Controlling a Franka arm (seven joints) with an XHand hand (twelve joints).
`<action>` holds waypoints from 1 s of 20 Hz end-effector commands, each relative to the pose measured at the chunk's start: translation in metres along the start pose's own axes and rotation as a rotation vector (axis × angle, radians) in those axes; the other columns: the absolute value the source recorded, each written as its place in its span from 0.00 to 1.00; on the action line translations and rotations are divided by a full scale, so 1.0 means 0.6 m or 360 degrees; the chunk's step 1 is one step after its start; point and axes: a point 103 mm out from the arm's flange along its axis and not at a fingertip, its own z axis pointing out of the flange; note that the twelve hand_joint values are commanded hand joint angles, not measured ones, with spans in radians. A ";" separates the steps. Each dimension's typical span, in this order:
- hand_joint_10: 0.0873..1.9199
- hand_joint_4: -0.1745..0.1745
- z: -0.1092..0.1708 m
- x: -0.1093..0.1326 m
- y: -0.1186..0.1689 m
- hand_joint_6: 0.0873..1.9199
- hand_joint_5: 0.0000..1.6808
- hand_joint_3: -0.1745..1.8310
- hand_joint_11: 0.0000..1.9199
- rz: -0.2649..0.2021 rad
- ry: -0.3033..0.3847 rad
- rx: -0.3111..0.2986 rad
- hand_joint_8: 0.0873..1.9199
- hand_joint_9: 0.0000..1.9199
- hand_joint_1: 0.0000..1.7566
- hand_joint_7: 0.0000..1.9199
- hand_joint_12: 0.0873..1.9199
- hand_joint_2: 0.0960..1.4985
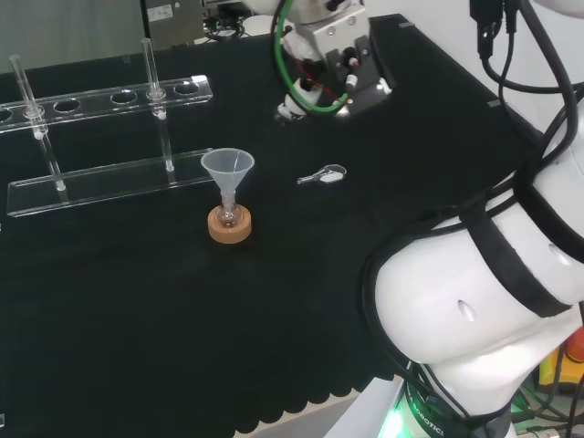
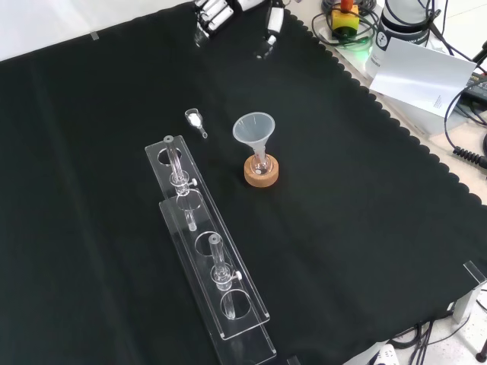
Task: Pick up the weighing funnel.
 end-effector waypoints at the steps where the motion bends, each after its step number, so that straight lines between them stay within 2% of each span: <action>1: 0.32 0.32 0.026 -0.034 0.007 0.00 0.20 0.29 0.15 0.0032 0.0110 -0.0004 0.34 0.24 0.41 0.15 0.70 0.44; 4: 0.31 0.32 0.040 -0.050 0.019 0.00 0.21 0.30 0.15 0.0050 0.0126 -0.0004 0.34 0.25 0.41 0.15 0.69 0.43; 9: 0.28 0.33 0.063 -0.074 0.043 0.00 0.27 0.32 0.19 0.0084 0.0136 -0.0039 0.33 0.33 0.43 0.24 0.68 0.43; 14: 0.26 0.34 0.087 -0.086 0.070 0.00 0.32 0.33 0.22 0.0090 0.0136 -0.0007 0.33 0.37 0.46 0.29 0.67 0.43; 20: 0.25 0.34 0.132 -0.111 0.110 0.00 0.32 0.34 0.22 0.0102 0.0137 0.0066 0.32 0.35 0.46 0.26 0.66 0.42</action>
